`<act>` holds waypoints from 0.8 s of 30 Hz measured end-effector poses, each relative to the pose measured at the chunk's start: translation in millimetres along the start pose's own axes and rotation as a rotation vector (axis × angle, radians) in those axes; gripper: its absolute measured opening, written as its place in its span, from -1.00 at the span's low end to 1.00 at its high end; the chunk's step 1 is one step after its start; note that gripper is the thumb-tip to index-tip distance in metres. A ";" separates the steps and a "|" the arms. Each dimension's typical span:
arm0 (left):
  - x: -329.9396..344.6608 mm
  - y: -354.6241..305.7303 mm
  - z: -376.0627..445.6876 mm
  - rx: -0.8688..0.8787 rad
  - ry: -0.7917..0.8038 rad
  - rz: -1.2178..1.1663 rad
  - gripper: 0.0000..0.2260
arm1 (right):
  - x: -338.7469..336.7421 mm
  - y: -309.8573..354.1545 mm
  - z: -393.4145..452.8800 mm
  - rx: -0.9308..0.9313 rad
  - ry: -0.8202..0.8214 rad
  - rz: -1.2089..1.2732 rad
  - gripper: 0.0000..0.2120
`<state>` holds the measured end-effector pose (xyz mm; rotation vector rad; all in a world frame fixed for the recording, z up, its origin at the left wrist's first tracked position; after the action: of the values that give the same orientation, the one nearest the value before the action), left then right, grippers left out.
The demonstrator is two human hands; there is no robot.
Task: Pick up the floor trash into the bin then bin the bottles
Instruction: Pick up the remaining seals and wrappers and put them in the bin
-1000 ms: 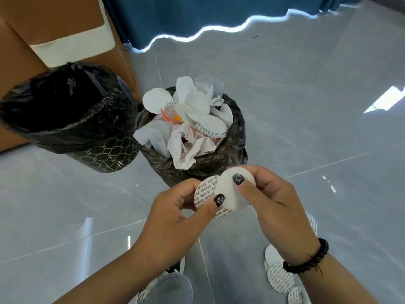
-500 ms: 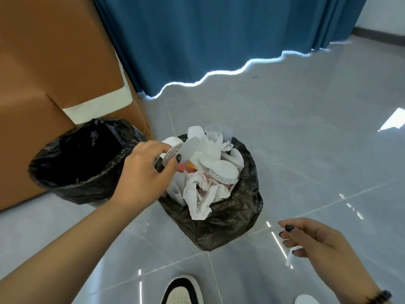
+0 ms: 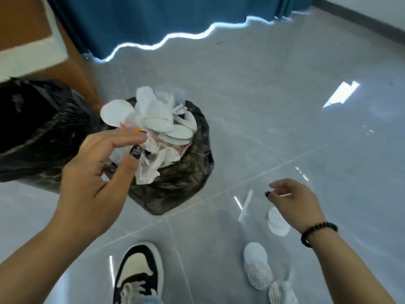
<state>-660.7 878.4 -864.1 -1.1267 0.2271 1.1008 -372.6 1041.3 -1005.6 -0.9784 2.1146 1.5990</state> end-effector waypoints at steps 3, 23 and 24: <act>33.7 -28.3 -26.5 0.003 0.121 -0.071 -0.74 | 6.9 -38.9 7.4 0.095 0.155 -0.422 -0.62; 131.5 -31.4 -114.9 -0.348 0.608 -0.183 -0.68 | 86.4 -126.2 -26.6 0.077 0.396 -0.423 -0.52; 131.4 -30.7 -115.5 -0.355 0.612 -0.173 -0.66 | 86.9 -125.0 -26.9 0.064 0.380 -0.415 -0.54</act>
<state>-530.6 862.3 -984.0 -1.7562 0.4123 0.6291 -345.7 969.8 -1140.0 -1.6758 1.9869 1.2065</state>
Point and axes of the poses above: each hand's wrist, its own z-axis towards the middle knuckle, its own x-axis out of the palm, y = z × x, the point moved 6 cm from there along z, towards the middle knuckle, and after that the axes turned 3 degrees about z, right-handed, at the moved point
